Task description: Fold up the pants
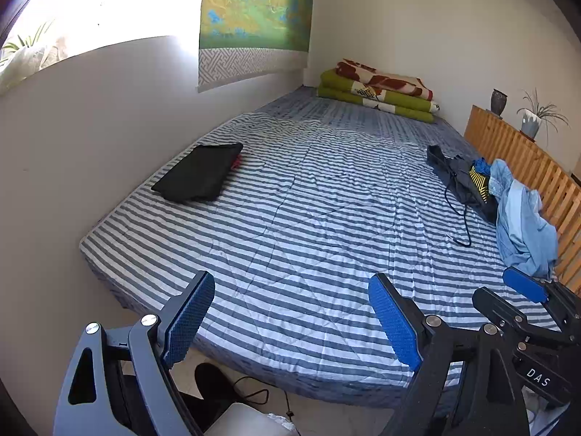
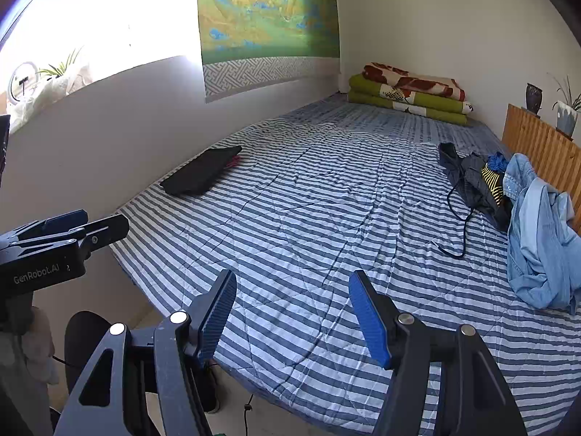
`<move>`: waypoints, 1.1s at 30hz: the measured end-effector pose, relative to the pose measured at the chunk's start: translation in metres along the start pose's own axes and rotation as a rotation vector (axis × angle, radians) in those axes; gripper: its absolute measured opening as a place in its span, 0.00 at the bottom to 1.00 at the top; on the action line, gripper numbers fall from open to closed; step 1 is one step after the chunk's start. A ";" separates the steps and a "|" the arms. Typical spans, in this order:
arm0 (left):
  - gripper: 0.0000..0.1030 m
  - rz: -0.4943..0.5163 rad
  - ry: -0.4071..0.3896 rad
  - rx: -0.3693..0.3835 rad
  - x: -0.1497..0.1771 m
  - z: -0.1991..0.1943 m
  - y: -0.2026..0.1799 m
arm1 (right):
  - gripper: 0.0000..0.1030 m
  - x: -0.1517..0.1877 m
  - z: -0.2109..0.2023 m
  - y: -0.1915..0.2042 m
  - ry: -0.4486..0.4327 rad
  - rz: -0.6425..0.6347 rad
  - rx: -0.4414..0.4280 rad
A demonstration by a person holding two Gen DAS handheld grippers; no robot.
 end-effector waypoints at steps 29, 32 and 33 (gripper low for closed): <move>0.86 0.003 -0.001 -0.012 0.002 0.008 -0.001 | 0.59 0.006 0.004 -0.003 0.012 -0.002 0.000; 0.86 0.004 0.000 -0.015 0.001 0.010 -0.001 | 0.59 0.007 0.006 -0.002 0.016 -0.002 -0.001; 0.86 0.003 0.000 -0.017 0.002 0.010 0.000 | 0.59 0.008 0.006 -0.002 0.018 -0.002 -0.002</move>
Point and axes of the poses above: each gripper's, at about its wrist camera, not at the fingertips, and z roughly the way its jaws point, y to its left, x to its underside, the point moved 10 cm from there along z, roughly the way its jaws point, and after that the axes turned 1 degree about -x, right-handed, at the moved point
